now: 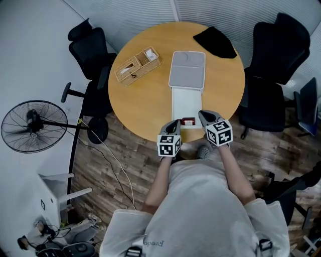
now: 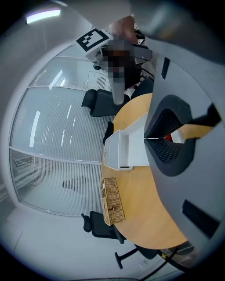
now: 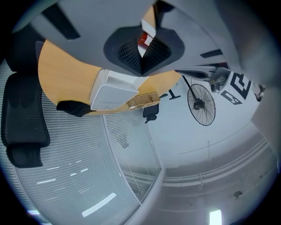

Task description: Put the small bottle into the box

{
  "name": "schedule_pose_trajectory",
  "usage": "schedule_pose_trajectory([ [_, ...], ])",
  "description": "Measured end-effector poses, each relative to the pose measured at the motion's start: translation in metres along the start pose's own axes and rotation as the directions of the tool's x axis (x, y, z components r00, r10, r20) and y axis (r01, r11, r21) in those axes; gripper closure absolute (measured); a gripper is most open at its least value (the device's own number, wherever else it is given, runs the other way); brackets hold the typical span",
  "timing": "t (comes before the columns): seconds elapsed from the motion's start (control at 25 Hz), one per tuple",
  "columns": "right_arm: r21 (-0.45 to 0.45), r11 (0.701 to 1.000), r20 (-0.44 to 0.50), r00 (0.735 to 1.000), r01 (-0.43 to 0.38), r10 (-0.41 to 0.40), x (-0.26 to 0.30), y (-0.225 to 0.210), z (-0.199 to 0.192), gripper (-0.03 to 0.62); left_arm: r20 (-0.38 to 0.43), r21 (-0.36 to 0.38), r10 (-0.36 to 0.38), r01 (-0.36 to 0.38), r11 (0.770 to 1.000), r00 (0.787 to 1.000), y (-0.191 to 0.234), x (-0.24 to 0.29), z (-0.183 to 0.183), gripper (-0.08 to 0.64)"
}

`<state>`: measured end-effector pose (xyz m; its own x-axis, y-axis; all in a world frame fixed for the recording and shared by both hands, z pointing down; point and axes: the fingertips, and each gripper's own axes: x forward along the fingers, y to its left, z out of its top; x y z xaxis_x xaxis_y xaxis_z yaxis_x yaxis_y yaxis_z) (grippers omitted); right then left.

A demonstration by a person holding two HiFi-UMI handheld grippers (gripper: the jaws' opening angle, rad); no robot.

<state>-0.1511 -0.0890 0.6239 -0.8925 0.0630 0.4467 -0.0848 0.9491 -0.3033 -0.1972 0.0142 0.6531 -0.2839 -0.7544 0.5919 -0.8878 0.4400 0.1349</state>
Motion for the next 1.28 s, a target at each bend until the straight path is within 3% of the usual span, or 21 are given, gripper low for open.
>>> schedule_pose_trajectory([
  [0.52,-0.016,1.0,0.001,1.0,-0.008,0.008,0.0,0.006,0.0,0.574,0.03,-0.008,-0.034,0.034,0.999,0.999,-0.005,-0.007,0.001,0.531],
  [1.28,-0.025,1.0,-0.003,1.0,-0.014,0.014,-0.006,0.011,-0.004,0.574,0.06,-0.058,0.002,0.001,0.998,0.998,0.011,-0.017,0.001,0.531],
])
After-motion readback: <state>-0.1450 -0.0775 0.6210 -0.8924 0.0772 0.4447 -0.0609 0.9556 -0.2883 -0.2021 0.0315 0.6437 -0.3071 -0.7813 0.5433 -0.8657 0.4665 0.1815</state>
